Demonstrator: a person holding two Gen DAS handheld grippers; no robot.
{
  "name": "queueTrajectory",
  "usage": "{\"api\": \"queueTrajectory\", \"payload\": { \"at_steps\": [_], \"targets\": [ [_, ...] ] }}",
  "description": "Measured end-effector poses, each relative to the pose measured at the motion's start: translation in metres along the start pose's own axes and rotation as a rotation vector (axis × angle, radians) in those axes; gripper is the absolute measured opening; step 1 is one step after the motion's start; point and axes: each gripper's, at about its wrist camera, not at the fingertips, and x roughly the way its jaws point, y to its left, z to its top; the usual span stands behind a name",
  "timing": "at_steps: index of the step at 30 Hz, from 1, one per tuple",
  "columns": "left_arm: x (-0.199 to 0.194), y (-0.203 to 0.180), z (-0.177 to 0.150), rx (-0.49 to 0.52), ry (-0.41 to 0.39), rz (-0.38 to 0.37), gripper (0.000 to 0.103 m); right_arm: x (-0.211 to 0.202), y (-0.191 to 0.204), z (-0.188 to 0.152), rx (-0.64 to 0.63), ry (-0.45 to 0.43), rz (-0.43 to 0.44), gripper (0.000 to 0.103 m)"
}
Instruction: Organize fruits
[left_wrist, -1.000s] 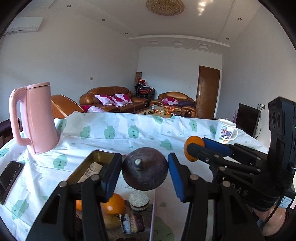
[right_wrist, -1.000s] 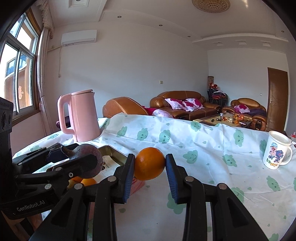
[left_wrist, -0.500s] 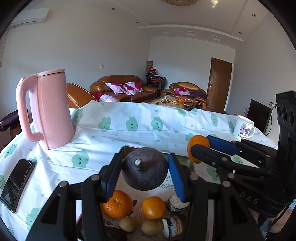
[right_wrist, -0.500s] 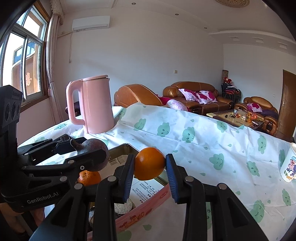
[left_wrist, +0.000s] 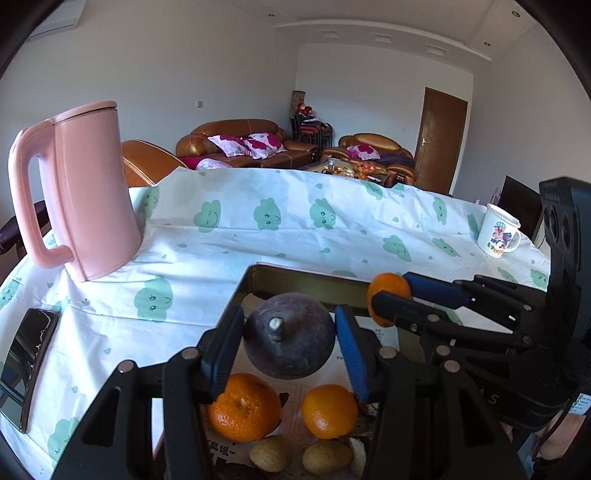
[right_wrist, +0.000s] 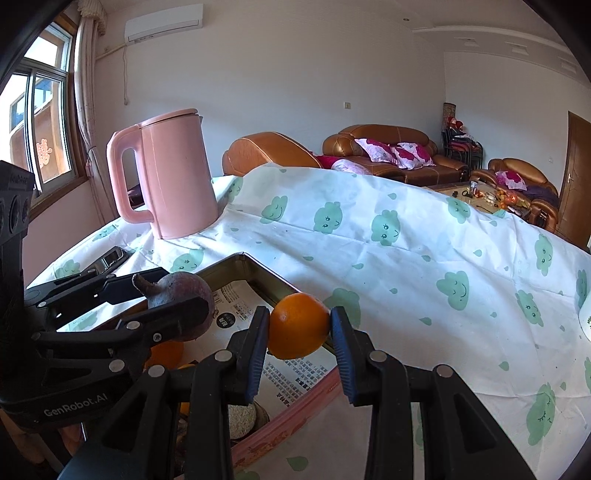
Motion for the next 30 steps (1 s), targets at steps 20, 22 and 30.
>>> {"api": "queueTrajectory", "payload": {
  "at_steps": [20, 22, 30],
  "targets": [
    [-0.009, -0.001, 0.0, 0.01, -0.006, 0.015, 0.077, -0.008, -0.01, -0.006, 0.066, -0.005, 0.012, 0.056],
    [-0.015, -0.002, 0.0, 0.012, -0.025, 0.006, 0.086, -0.014, -0.013, -0.007, 0.087, -0.017, 0.018, 0.062],
    [-0.039, -0.01, -0.005, -0.004, -0.104, -0.003, 0.095, -0.036, -0.014, -0.017, 0.098, -0.039, -0.022, 0.063]
  ]
}}
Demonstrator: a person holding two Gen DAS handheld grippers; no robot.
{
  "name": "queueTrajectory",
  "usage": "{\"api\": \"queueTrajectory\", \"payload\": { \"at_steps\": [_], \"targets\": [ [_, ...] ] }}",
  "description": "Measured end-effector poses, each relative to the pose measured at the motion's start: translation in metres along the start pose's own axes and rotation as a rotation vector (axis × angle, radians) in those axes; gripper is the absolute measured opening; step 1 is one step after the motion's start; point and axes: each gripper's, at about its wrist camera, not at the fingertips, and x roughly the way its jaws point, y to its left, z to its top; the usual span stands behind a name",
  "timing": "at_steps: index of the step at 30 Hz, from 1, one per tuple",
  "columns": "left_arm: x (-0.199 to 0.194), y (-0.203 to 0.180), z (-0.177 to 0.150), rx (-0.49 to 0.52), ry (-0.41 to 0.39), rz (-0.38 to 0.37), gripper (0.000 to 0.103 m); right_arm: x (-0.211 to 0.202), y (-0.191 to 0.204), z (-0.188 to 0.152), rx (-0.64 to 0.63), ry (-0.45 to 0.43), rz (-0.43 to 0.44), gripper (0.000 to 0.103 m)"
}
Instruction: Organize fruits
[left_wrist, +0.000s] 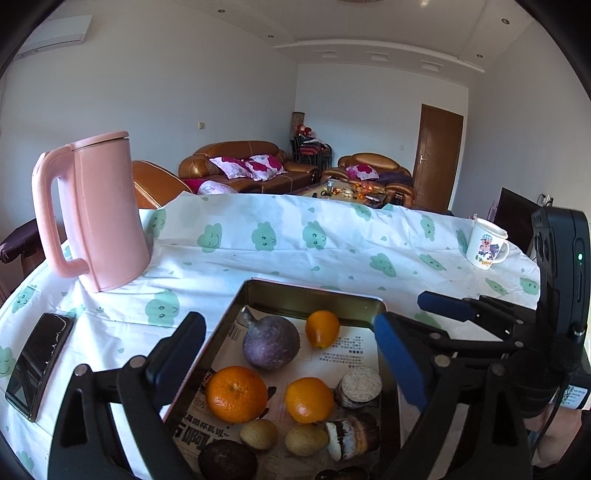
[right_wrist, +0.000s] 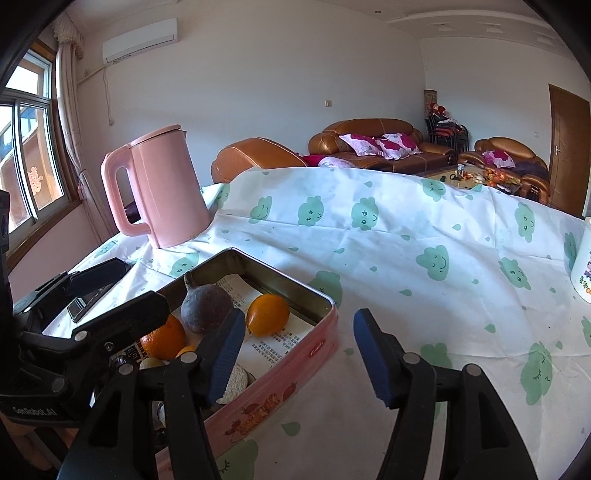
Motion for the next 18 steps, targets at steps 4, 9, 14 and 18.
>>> {"api": "queueTrajectory", "payload": {
  "at_steps": [4, 9, 14, 18],
  "targets": [
    [-0.011, -0.001, -0.001, -0.015, -0.027, -0.002, 0.095, -0.015, -0.002, -0.006, -0.004, -0.03, -0.031, 0.066],
    [-0.019, -0.006, -0.002, -0.015, -0.045, -0.008, 0.097, -0.027, -0.003, -0.009, -0.008, -0.052, -0.042, 0.067],
    [-0.023, -0.009, -0.005, -0.014, -0.058, -0.006, 0.097, -0.038, 0.001, -0.011, -0.028, -0.076, -0.057, 0.068],
    [-0.024, -0.009, -0.007, -0.022, -0.055, -0.01, 0.097, -0.046, 0.001, -0.014, -0.031, -0.089, -0.058, 0.068]
  ]
}}
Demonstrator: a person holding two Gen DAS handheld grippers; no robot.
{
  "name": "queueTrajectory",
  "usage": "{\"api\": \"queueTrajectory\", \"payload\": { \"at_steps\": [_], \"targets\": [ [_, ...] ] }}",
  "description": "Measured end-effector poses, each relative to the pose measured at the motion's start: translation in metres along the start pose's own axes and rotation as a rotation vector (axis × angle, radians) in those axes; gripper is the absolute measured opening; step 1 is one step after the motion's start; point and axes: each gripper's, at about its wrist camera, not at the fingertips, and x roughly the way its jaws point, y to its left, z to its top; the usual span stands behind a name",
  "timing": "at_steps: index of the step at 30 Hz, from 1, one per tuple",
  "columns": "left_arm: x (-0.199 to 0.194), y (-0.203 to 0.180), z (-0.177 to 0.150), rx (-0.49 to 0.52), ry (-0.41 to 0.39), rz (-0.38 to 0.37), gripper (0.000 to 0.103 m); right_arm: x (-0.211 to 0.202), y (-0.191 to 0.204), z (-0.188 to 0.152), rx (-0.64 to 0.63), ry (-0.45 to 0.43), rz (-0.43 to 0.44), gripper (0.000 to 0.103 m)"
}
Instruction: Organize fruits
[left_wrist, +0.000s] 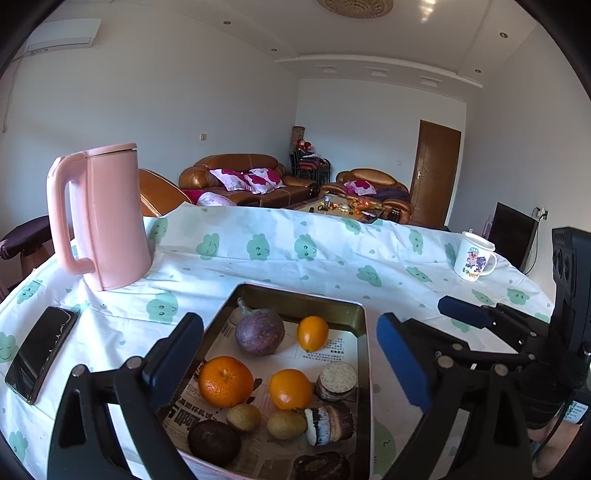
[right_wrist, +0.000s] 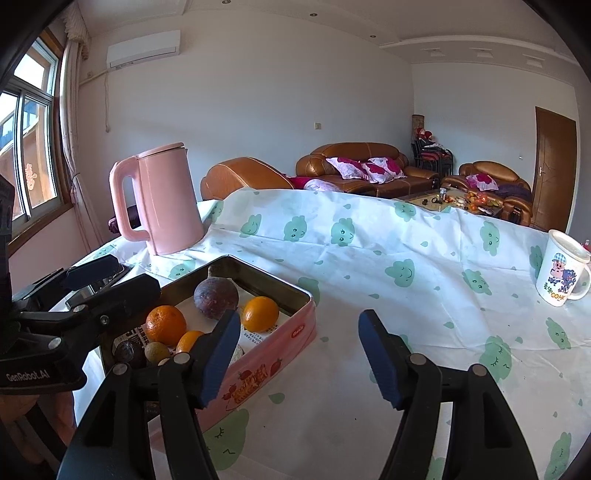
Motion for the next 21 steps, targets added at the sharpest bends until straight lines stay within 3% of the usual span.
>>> {"api": "queueTrajectory", "payload": {
  "at_steps": [21],
  "targets": [
    [-0.005, -0.009, 0.001, 0.012, -0.008, -0.011, 0.099, -0.024, -0.005, -0.003, 0.0, -0.031, -0.024, 0.072]
  ]
}}
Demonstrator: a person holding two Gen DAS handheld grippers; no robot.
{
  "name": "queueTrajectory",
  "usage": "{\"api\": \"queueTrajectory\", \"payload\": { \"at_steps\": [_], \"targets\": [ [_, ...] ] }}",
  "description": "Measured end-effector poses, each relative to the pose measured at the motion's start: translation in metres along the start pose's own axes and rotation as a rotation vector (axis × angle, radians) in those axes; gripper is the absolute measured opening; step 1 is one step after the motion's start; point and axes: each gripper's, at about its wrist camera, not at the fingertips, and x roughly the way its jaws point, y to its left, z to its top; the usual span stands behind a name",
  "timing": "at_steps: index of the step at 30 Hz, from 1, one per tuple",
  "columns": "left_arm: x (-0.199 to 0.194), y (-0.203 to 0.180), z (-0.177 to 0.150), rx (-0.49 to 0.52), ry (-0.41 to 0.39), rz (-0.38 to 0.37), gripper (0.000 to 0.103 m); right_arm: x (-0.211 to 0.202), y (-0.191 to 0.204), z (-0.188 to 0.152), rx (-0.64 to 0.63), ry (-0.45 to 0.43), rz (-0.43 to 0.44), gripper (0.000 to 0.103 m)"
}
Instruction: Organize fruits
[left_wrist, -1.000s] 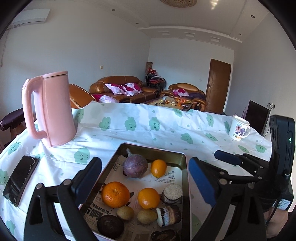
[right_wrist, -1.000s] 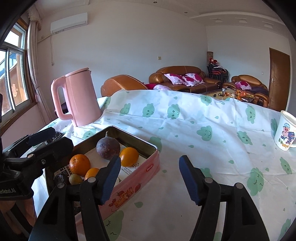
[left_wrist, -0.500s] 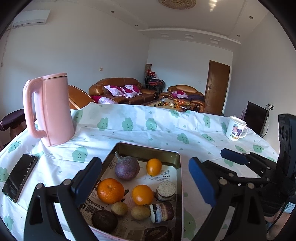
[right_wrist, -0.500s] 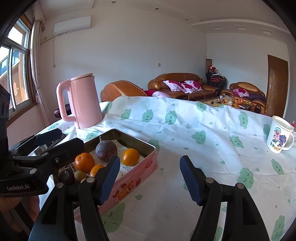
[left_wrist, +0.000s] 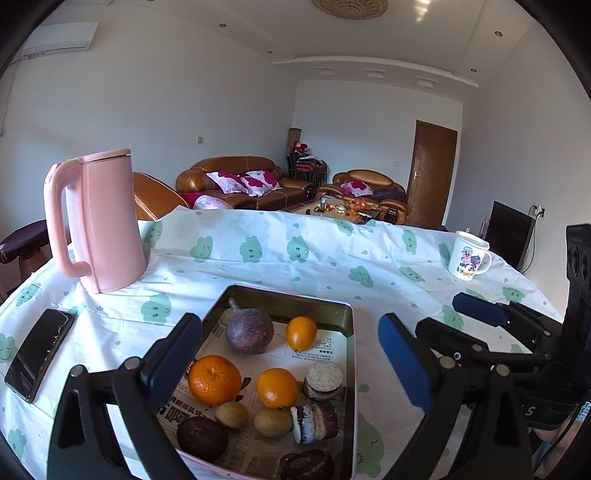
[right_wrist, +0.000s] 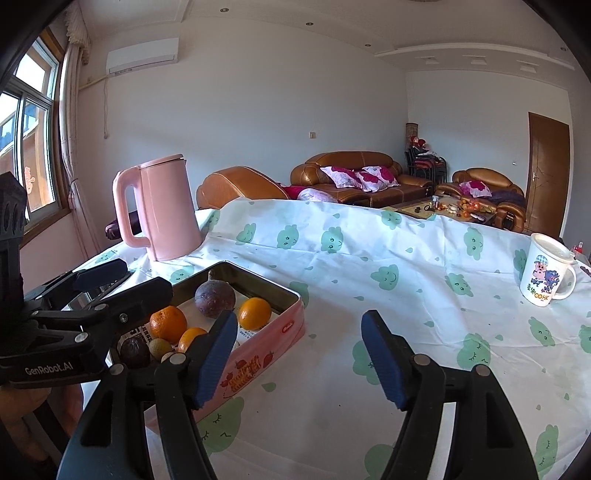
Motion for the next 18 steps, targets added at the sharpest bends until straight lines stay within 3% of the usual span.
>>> {"api": "queueTrajectory", "payload": {
  "at_steps": [18],
  "targets": [
    [-0.0048, -0.0046, 0.0026, 0.018, -0.022, 0.028, 0.103, -0.0103, -0.0029, -0.0026, -0.006, -0.021, -0.014, 0.073]
  ]
}}
